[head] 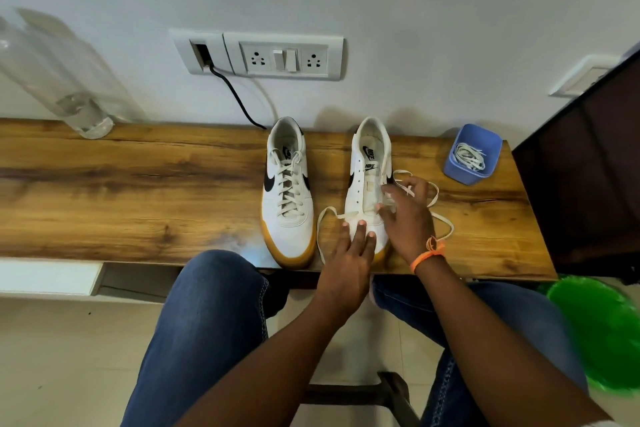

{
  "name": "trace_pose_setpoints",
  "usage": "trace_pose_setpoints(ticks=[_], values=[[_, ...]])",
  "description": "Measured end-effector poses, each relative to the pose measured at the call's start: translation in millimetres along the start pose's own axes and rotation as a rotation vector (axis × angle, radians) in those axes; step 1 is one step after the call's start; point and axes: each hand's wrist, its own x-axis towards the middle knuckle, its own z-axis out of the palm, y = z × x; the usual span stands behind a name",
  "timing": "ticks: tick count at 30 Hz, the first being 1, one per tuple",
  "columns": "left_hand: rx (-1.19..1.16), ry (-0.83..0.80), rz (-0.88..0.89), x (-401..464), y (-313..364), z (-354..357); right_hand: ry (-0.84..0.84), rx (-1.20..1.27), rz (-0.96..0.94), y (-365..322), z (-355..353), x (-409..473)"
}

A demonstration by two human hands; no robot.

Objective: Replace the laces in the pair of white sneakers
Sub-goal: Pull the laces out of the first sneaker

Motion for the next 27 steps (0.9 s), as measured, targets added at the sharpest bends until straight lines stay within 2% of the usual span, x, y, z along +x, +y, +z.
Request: trace_pose_setpoints(ticks=[3, 6, 8, 11, 13, 15, 19, 21, 24, 27], values=[[-0.007, 0.011, 0.018, 1.5, -2.3, 1.1, -0.11, -0.082, -0.099, 0.6, 10.6, -1.0], [0.01, -0.063, 0.034, 4.1, -6.7, 9.7, -0.086, -0.077, -0.065, -0.4, 11.9, 2.6], [0.004, -0.075, 0.029, 4.7, -6.5, 13.5, -0.015, -0.052, 0.033, 1.1, 5.1, 7.9], [-0.008, -0.02, 0.011, 4.6, -4.1, 12.2, 0.153, 0.009, 0.335, 12.4, -11.5, 16.8], [0.018, 0.016, 0.028, 4.3, -5.1, 10.1, 0.169, 0.004, 0.413, 17.4, -16.2, 17.6], [0.004, 0.023, 0.027, 4.0, -6.5, 10.0, 0.132, -0.026, 0.315, 10.8, -13.9, 13.4], [0.021, 0.024, 0.056, 7.1, -6.1, 14.8, -0.064, -0.155, -0.127, -3.9, 4.0, 0.4], [0.044, -0.006, 0.071, 9.9, -9.5, 23.3, -0.105, -0.209, -0.151, -3.7, 11.5, -1.3], [0.039, -0.057, 0.045, 10.0, -15.3, 31.8, -0.027, -0.184, -0.058, -2.6, 11.4, 5.2], [0.008, -0.04, 0.031, 8.4, -11.9, 27.5, 0.156, -0.063, 0.234, 4.1, -7.0, 17.0]])
